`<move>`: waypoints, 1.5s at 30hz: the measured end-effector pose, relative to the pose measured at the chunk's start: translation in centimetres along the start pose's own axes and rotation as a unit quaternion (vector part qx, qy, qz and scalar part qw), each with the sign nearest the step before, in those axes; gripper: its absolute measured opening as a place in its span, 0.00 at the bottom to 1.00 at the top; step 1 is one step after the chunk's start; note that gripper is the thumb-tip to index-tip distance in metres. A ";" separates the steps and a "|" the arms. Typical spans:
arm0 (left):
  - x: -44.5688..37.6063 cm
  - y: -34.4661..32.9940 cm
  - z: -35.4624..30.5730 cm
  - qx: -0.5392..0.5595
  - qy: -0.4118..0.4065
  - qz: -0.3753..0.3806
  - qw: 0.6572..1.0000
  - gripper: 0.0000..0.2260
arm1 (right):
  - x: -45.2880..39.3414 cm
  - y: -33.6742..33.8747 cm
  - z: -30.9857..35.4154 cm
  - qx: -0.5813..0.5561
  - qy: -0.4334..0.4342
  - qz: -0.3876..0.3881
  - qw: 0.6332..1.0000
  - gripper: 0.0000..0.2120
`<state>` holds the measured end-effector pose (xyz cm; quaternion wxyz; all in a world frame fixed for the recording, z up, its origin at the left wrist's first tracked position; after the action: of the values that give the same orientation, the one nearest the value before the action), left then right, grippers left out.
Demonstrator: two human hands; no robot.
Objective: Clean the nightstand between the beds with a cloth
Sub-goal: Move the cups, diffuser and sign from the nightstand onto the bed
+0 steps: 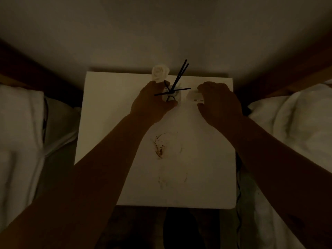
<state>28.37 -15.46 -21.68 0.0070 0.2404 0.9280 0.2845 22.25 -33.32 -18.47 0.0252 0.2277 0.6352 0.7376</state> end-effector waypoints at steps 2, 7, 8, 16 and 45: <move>-0.2 -0.3 -0.1 0.058 0.009 -0.014 0.998 0.19 | -0.4 -0.2 0.0 -0.005 0.004 0.006 1.000 0.18; 0.4 -0.4 -0.1 0.165 0.011 -0.072 0.984 0.09 | -1.0 -0.1 0.1 -0.013 0.026 0.037 0.999 0.17; 0.5 -0.4 -0.1 0.171 0.016 -0.076 0.982 0.10 | -1.1 0.0 0.2 -0.016 0.031 0.038 0.999 0.16; 4.4 4.4 1.0 0.147 0.013 -0.139 0.979 0.12 | -0.7 1.5 5.4 0.015 0.083 0.026 0.996 0.11; 51.4 32.5 18.6 -0.073 0.362 -0.466 0.804 0.15 | 29.3 -8.5 59.4 0.054 0.607 0.117 0.784 0.06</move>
<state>0.06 40.86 -13.63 -0.1803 -0.3429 0.8398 0.3803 15.78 32.88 -12.31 -0.4645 -0.1929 0.5269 0.6851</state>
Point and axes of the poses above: each hand's wrist, its own x-axis away from the middle knuckle, its own y-axis out of the back of the hand, z = x × y, the point moved 3 cm from there along -x, towards the middle knuckle, and after that the axes turned 13 degrees about -y, right-handed, at the moved point
